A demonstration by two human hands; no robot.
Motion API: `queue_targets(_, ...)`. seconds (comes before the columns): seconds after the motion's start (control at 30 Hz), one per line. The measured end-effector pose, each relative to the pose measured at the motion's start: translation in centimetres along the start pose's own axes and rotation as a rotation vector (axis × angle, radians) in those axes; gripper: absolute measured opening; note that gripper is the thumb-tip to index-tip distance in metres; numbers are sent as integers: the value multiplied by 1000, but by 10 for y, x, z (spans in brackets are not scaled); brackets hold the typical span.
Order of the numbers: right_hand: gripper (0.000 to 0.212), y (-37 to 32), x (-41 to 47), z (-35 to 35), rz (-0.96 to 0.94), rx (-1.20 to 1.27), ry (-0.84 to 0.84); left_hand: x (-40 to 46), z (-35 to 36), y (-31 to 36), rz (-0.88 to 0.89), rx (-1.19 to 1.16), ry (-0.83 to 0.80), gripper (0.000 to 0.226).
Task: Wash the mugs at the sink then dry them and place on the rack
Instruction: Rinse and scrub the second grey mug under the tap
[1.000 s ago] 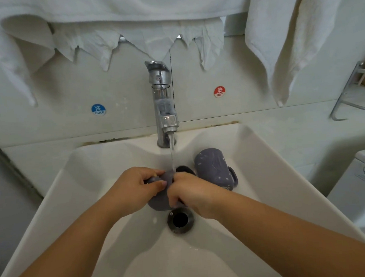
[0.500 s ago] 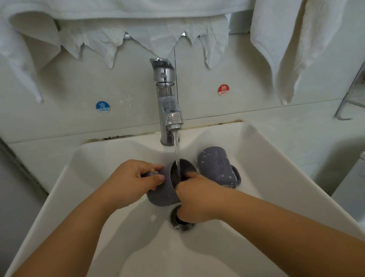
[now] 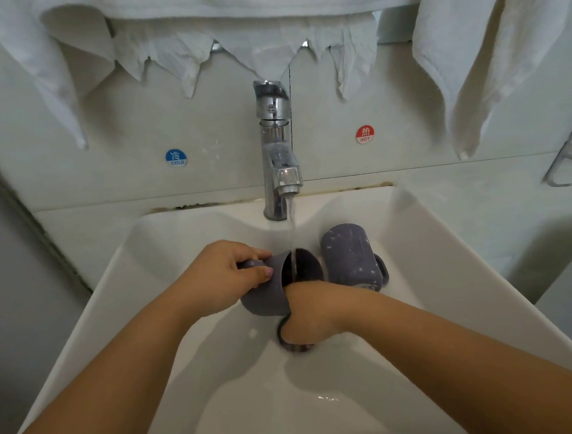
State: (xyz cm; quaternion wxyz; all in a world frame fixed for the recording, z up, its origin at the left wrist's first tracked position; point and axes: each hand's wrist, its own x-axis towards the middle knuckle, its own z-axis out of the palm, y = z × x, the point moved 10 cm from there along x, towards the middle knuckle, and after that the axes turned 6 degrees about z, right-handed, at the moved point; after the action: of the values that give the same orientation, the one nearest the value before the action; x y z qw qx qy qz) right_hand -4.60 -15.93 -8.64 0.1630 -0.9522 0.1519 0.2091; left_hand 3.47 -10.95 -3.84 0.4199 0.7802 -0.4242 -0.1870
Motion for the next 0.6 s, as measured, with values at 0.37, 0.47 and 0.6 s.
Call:
queue_targets(0.37, 36, 1, 14, -3, 17, 1645, -229, 3, 13, 2, 26, 80, 7, 13)
queue_targets(0.47, 40, -2, 12, -3, 27, 1938, -306, 1, 17, 6, 49, 131, -8, 12)
queue_targets(0.6, 35, 4, 12, -4, 43, 1815, -241, 1, 19, 10, 80, 163, 0, 13)
